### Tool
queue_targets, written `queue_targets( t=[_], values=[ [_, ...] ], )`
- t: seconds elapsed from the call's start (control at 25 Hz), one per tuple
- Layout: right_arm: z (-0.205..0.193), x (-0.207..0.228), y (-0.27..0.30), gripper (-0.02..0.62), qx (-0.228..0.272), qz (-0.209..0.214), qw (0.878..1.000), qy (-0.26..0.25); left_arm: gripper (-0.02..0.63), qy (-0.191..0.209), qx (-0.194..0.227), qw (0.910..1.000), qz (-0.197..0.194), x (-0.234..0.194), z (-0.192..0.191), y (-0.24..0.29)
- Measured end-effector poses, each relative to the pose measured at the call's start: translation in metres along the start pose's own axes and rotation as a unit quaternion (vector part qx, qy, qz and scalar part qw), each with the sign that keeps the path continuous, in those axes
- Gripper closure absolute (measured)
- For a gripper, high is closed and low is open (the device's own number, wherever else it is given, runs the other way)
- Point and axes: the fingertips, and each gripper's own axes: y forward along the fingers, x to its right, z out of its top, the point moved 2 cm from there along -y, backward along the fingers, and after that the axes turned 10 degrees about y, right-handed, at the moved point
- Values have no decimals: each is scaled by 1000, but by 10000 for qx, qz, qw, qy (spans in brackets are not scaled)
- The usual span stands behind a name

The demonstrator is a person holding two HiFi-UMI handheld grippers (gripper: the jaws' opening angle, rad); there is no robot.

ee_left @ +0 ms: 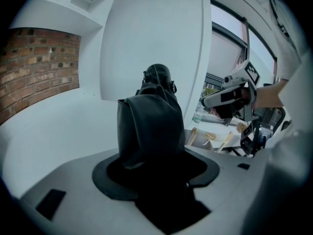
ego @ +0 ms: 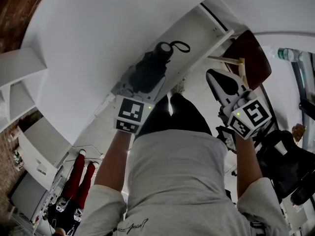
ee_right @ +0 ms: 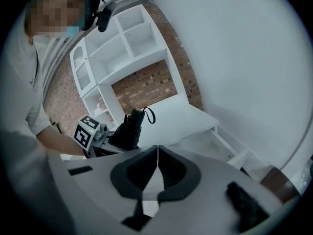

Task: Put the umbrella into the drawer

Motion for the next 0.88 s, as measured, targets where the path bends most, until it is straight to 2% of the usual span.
queue_targets(
  t=[0.36, 0.88],
  values=[
    [-12, -4, 7, 568, -98, 70, 9999, 74, 333, 205, -372, 9991, -4, -2, -25, 17],
    [-14, -5, 8, 566, -106, 72, 9999, 111, 333, 305, -893, 9955, -90, 2, -56, 41]
  ],
)
